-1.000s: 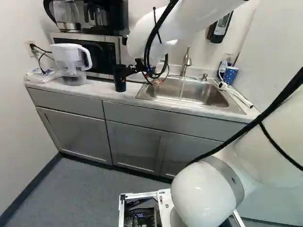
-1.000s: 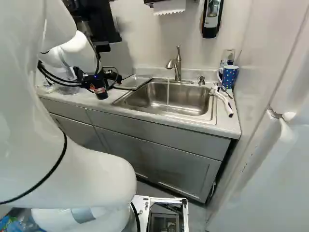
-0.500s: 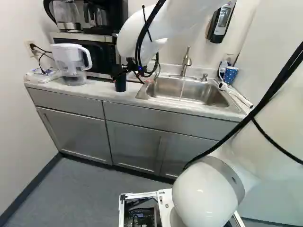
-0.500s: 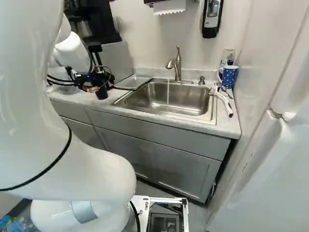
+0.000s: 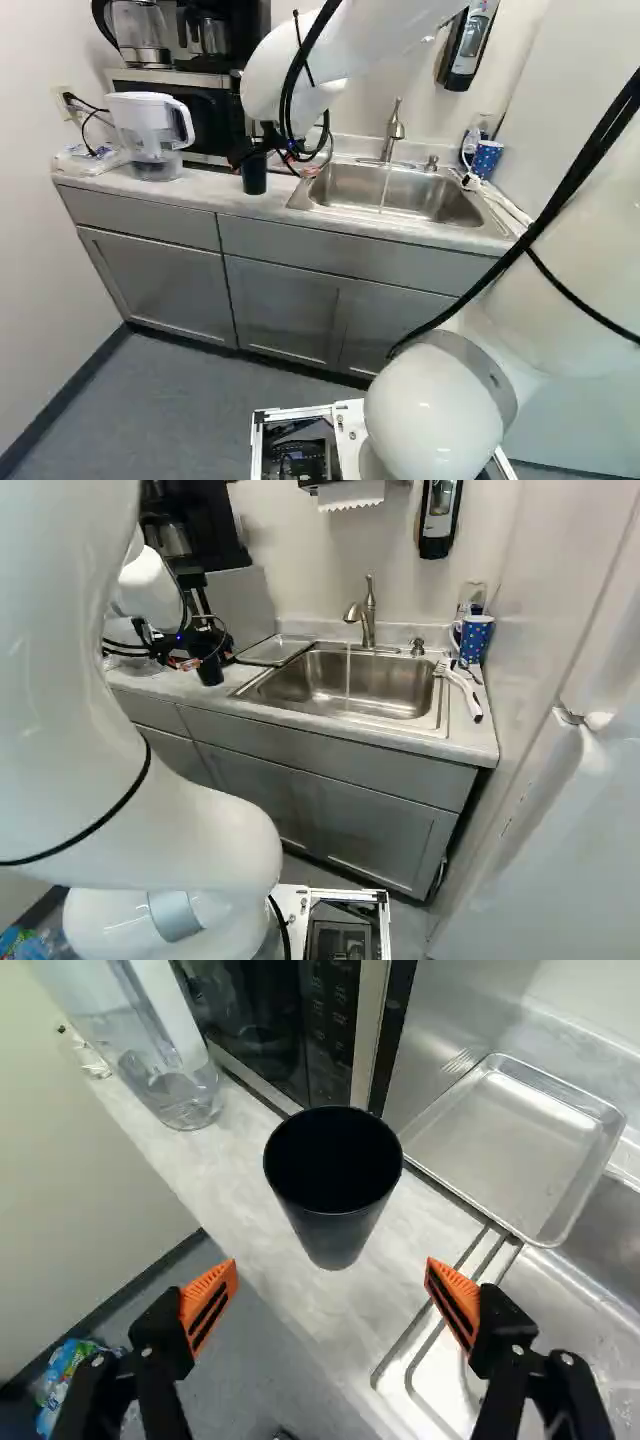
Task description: Rinse the cup and place it in the tray
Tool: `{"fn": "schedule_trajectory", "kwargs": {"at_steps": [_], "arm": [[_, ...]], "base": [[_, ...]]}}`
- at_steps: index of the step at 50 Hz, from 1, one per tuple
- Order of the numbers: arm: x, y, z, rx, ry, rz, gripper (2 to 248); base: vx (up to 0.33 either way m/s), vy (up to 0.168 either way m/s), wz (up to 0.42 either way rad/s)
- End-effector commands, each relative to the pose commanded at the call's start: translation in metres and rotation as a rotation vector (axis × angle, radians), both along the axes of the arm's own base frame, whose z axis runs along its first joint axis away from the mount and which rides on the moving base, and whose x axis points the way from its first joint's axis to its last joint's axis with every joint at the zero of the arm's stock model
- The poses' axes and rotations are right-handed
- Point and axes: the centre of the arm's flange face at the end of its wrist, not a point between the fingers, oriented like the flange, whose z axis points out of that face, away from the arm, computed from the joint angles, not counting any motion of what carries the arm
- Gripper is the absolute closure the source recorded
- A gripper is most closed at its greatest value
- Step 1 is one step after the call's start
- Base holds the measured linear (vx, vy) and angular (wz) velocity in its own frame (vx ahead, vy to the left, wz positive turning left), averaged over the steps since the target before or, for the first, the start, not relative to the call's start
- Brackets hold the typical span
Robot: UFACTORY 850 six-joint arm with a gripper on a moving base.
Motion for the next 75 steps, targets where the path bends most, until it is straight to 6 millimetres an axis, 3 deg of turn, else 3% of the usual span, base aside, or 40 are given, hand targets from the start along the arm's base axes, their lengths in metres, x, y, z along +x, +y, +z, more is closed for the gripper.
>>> {"fn": "schedule_trajectory", "kwargs": {"at_steps": [30,75], "arm": [[0.005,0.003,0.006,0.047,-0.094,0.001,3],[0.012,0.015,-0.028,0.093,-0.183,0.018,3]], "base": [[0.000,0.000,0.000],[0.000,0.000,0.000]]}}
